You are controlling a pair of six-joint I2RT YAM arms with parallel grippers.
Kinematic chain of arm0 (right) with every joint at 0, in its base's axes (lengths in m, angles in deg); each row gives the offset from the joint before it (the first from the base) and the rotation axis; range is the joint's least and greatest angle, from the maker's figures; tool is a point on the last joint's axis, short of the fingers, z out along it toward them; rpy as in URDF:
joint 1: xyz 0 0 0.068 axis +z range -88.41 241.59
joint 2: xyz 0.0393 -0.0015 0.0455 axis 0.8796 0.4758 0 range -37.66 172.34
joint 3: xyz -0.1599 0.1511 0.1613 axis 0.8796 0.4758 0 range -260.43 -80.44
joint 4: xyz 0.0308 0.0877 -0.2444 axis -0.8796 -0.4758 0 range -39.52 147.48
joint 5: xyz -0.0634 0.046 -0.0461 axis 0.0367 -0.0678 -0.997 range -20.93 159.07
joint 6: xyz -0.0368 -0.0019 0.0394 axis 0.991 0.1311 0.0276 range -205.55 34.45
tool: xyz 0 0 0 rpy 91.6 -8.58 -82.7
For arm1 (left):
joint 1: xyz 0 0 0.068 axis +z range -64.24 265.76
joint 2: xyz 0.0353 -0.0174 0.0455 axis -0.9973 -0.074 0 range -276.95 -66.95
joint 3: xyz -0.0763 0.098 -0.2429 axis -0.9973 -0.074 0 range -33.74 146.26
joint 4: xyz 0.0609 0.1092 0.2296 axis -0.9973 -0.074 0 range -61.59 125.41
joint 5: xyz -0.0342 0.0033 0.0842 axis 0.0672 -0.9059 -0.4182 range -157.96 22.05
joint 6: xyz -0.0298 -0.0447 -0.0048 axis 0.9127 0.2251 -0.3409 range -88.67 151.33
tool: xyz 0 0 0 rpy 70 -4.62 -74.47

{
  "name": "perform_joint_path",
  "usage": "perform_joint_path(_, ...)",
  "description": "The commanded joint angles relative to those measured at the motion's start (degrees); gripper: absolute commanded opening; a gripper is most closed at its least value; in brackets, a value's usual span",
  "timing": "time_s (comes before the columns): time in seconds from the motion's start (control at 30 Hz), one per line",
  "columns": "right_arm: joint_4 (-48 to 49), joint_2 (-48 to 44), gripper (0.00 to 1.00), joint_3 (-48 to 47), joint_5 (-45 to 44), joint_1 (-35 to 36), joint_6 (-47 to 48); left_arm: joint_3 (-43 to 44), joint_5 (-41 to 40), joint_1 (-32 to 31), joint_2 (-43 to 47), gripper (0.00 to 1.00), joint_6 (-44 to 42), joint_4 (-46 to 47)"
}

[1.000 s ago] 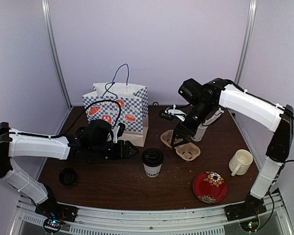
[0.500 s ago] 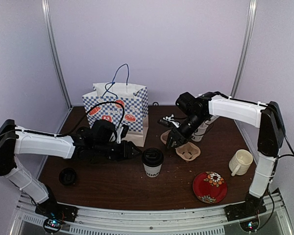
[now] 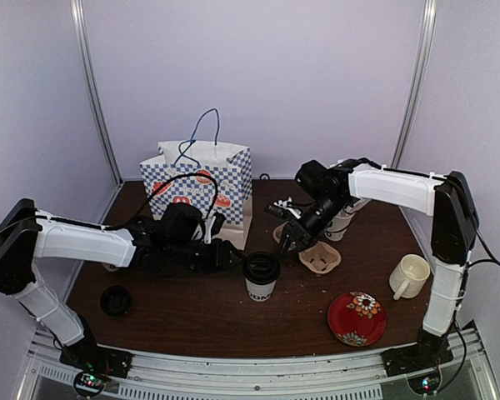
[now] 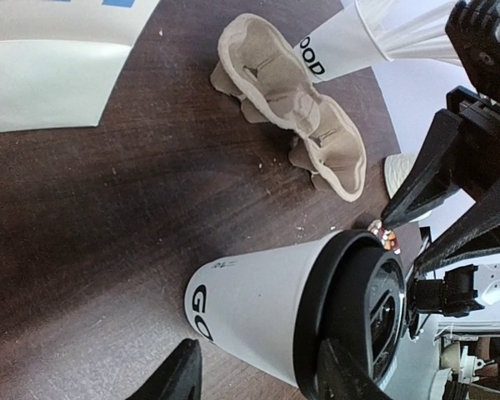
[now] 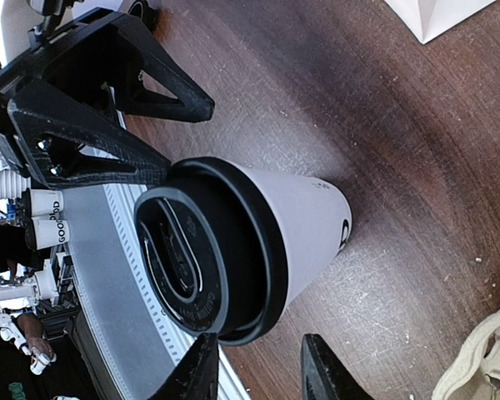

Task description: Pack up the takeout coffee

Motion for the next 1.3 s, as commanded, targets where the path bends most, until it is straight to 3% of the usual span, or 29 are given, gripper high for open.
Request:
perform_joint_path(0.0, 0.11, 2.39, 0.38, -1.93, 1.74, 0.04, -0.79, 1.34, 0.64, -0.25, -1.01, 0.49, 0.29, 2.32)
perform_joint_path(0.33, -0.27, 6.13, 0.39, -2.56, 2.48, 0.05, -1.01, 1.34, -1.12, -0.07, -2.55, 0.48, 0.37, -1.92)
perform_joint_path(0.9, -1.12, 13.69, 0.38, -2.07, -5.68, -0.14, -2.87, -1.10, -4.10, 1.70, -9.35, 0.39, 0.94, -10.94)
perform_joint_path(1.1, -2.97, 10.25, 0.42, -4.90, -0.94, -0.35, -0.95, -1.66, -0.78, 1.64, -8.27, 0.36, -1.51, -6.29)
perform_joint_path(1.27, -2.99, 5.76, 0.52, -6.20, 1.83, -0.39, -0.24, -1.01, 2.63, 1.11, -6.56, 0.38, -3.48, -1.88)
